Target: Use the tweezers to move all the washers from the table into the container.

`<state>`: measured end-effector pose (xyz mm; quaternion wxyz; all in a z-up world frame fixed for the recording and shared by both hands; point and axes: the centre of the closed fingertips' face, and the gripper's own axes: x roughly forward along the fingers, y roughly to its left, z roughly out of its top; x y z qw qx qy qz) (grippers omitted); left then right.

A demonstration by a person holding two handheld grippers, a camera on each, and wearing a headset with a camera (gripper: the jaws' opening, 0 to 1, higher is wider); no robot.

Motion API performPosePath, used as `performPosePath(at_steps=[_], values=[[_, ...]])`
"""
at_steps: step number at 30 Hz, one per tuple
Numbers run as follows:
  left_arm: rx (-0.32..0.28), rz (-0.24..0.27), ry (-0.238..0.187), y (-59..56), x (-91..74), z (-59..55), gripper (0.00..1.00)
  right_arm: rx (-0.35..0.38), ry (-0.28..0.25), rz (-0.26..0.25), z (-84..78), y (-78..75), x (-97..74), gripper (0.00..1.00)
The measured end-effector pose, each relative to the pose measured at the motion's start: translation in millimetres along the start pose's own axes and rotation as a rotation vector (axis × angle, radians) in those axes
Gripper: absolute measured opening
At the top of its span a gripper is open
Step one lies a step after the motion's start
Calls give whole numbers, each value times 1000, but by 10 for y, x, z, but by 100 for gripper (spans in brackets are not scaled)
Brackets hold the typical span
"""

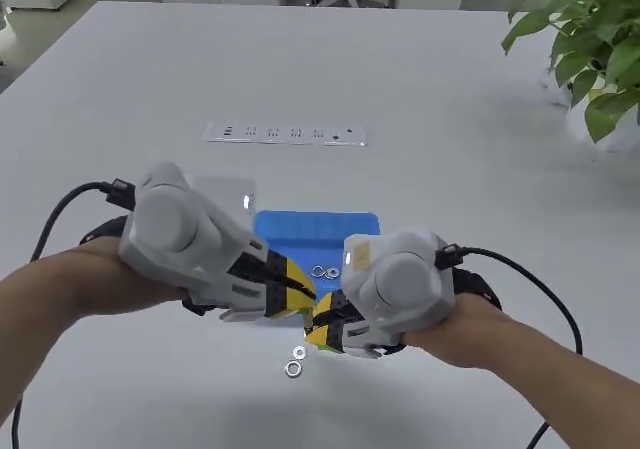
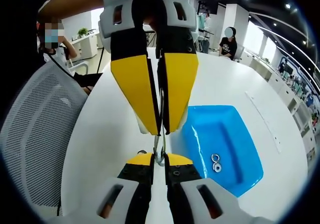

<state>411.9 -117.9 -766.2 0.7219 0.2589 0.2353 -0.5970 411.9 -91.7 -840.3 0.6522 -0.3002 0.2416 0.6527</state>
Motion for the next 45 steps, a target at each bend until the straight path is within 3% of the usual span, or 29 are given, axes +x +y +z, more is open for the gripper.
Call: performPosePath(at_steps=[18, 30, 45], values=[[50, 56, -19, 102, -241, 229, 6, -51, -9, -40, 263, -149, -183, 10], [83, 81, -22, 302, -338, 357, 6, -69, -24, -71, 405, -388, -267, 10], [84, 77, -5, 579, -282, 256, 6, -59, -35, -69, 369, -651, -160, 10]])
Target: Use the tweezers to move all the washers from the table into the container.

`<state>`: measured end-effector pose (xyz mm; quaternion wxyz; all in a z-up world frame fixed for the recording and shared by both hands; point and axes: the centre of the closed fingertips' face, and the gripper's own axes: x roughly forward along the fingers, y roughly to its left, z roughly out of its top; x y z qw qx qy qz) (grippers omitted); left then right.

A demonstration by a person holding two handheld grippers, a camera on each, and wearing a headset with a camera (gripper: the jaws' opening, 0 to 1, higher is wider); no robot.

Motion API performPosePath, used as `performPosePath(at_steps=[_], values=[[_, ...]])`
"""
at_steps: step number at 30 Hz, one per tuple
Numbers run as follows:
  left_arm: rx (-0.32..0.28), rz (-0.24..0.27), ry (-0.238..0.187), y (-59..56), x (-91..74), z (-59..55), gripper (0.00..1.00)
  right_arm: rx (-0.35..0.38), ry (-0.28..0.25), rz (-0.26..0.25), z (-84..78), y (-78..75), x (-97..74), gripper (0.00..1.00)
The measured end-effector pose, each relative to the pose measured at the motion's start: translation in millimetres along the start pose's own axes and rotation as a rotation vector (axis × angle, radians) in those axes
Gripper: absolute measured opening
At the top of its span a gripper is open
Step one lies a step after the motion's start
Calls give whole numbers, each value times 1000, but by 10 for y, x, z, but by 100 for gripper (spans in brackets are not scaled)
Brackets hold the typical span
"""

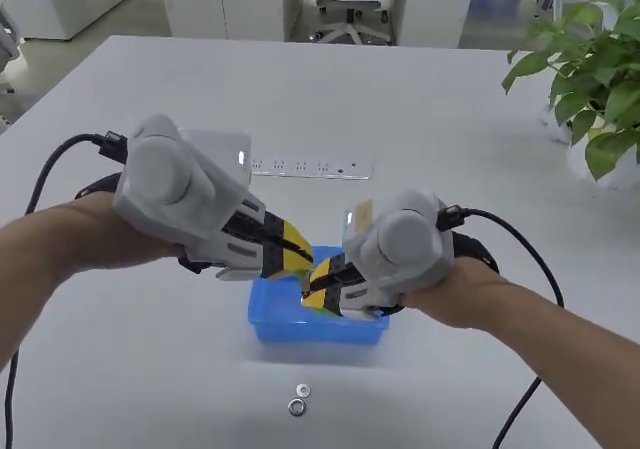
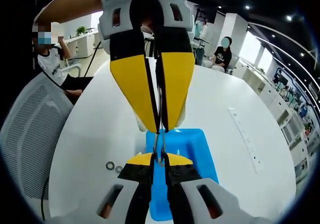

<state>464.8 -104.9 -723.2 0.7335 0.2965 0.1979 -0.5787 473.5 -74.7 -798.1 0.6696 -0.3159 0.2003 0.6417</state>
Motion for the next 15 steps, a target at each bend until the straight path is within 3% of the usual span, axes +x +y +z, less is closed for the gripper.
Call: performPosePath(at_steps=[15], values=[[-30, -9, 14, 152, 156, -226, 6, 23, 7, 23, -165, -132, 199, 10]])
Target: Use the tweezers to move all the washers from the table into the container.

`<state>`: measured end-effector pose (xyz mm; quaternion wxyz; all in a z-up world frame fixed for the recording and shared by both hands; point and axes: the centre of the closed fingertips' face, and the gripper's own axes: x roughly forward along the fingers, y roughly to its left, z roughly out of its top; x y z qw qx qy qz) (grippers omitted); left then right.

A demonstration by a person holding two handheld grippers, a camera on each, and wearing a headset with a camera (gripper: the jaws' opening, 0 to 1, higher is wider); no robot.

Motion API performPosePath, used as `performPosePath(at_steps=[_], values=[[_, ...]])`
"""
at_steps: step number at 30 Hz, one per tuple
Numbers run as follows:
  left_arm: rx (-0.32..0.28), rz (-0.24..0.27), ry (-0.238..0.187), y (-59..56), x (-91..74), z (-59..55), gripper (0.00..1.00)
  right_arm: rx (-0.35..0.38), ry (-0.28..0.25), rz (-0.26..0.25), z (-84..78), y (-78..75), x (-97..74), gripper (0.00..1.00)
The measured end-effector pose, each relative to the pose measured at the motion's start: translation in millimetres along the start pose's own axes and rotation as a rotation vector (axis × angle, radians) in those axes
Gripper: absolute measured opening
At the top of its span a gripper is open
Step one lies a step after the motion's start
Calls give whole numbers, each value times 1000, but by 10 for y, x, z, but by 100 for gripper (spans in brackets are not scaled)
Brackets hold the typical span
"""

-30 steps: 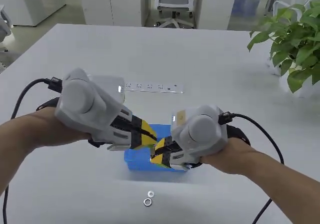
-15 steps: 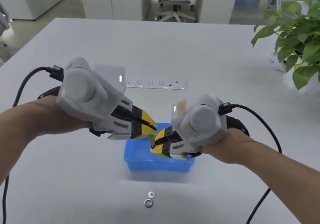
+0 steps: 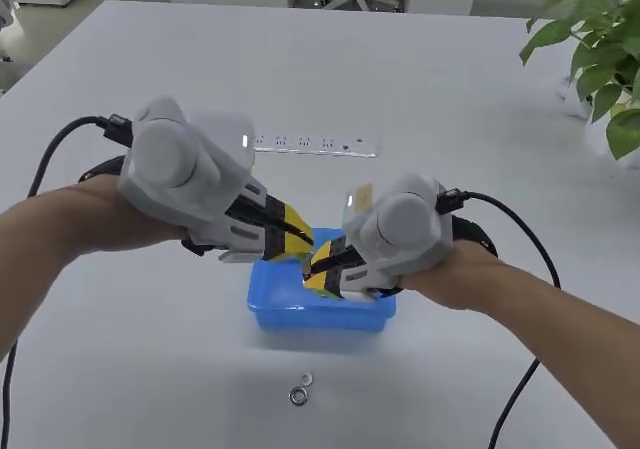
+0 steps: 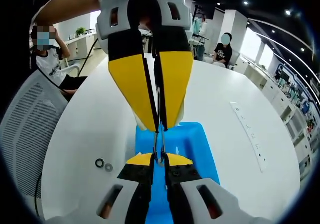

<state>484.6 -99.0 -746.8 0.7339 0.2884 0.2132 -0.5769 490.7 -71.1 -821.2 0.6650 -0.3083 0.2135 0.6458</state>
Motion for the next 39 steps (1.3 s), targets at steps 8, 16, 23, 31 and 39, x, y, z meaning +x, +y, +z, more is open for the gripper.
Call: performPosePath(at_steps=[8, 16, 23, 31, 39], values=[[-15, -11, 6, 43, 83, -109, 6, 6, 16, 17, -91, -38, 104, 10], [-36, -12, 12, 67, 153, -219, 6, 8, 34, 41, -174, -48, 211, 10], [-46, -14, 19, 72, 210, -283, 6, 10, 49, 54, -244, -49, 269, 10], [-49, -25, 21, 56, 254, -316, 6, 15, 61, 64, -297, -27, 295, 10], [-54, -22, 19, 60, 251, -316, 6, 13, 67, 64, -299, -29, 299, 11]])
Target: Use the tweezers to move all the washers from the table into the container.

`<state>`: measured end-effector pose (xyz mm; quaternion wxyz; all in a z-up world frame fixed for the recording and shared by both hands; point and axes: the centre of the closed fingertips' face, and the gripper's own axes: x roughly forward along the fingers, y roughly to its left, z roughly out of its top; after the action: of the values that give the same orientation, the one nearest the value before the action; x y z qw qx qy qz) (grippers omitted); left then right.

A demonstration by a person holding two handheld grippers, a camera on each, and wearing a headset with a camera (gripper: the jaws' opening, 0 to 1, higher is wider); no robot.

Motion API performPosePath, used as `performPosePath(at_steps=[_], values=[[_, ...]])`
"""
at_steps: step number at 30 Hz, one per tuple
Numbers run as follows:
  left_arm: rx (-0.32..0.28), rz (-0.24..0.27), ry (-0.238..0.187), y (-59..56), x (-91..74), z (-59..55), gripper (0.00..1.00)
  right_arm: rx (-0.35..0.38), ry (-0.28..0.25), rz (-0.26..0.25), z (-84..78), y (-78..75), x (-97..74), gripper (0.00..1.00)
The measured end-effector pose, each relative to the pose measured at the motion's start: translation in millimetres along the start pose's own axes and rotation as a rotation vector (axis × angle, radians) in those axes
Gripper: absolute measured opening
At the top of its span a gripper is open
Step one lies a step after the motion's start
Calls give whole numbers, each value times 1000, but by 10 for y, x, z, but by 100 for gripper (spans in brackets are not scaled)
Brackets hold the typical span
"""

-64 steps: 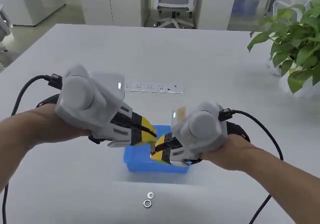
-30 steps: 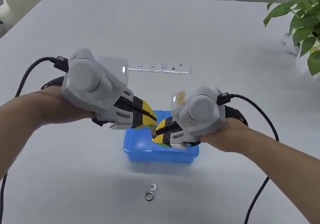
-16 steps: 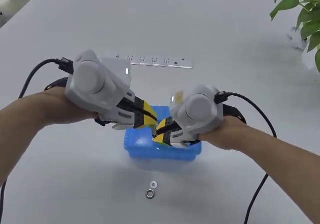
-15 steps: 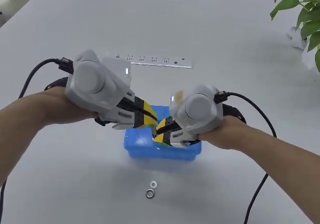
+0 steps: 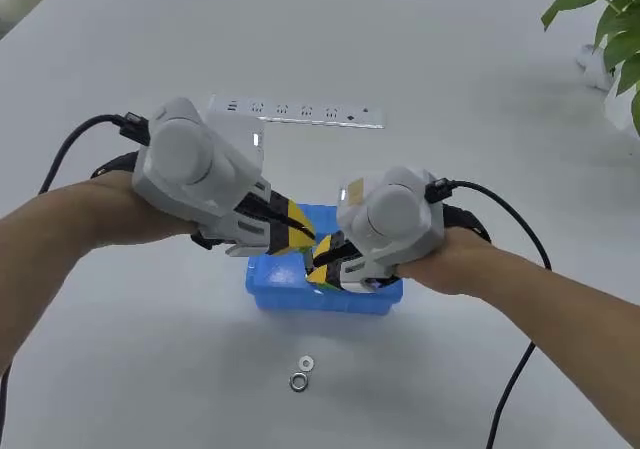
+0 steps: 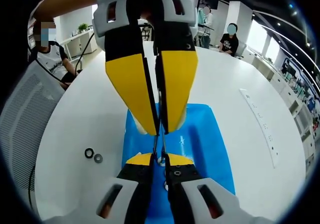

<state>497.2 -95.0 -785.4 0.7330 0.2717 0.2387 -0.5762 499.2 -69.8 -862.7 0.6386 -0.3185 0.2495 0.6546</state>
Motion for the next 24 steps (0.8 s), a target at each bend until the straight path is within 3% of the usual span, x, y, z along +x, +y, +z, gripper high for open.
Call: performPosePath(at_steps=[12, 24], values=[[6, 1, -11, -23, -65, 75, 6, -22, 1, -5, 54, 17, -67, 11], [41, 16, -19, -29, -208, 248, 6, -41, -20, -36, 202, -5, -226, 11]])
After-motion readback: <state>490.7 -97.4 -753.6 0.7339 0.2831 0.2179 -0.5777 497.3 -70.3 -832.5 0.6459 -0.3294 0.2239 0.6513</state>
